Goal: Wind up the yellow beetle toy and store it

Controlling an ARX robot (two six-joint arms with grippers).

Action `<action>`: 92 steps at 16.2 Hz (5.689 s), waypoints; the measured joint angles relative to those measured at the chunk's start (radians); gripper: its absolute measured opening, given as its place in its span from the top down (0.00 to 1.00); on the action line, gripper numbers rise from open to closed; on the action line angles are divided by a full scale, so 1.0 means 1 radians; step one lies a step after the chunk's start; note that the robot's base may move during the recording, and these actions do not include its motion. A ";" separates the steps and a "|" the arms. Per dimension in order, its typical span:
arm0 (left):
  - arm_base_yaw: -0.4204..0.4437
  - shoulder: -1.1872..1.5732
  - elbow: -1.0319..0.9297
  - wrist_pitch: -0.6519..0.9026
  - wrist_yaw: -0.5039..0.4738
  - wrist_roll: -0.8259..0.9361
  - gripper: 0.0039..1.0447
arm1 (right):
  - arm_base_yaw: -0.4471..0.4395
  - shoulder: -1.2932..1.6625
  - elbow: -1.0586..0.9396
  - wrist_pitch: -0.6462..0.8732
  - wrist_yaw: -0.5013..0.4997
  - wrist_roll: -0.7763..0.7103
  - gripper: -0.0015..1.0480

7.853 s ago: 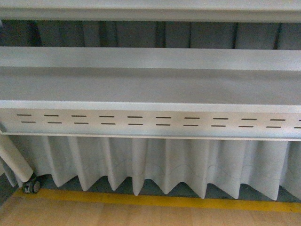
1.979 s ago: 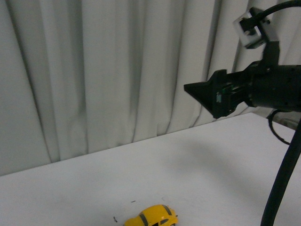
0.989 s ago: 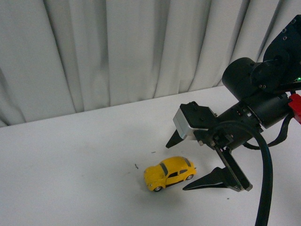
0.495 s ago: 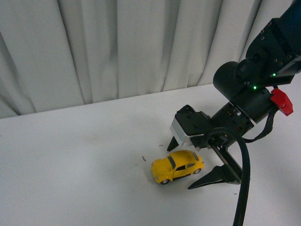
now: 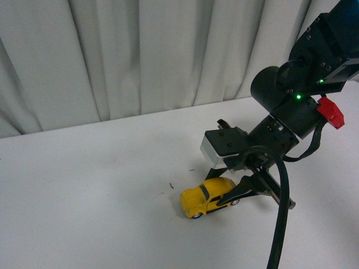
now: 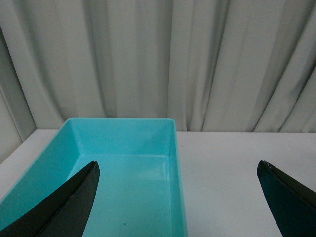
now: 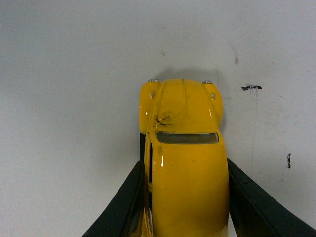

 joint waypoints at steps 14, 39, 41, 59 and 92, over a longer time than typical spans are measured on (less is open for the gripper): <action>0.000 0.000 0.000 0.000 0.000 0.000 0.06 | -0.016 -0.015 -0.057 0.085 0.013 0.053 0.61; 0.000 0.000 0.000 0.000 0.000 0.000 0.06 | -0.470 -0.103 -0.275 -0.014 0.035 -0.046 0.61; 0.000 0.000 0.000 0.000 0.000 0.000 0.06 | -0.465 -0.103 -0.261 -0.034 0.047 -0.046 0.61; 0.000 0.000 0.000 0.000 0.000 0.000 0.06 | -0.457 -0.140 -0.344 0.144 0.043 -0.001 0.07; 0.000 0.000 0.000 0.000 0.000 0.000 0.06 | 0.078 -1.808 -1.166 0.898 0.690 1.711 0.98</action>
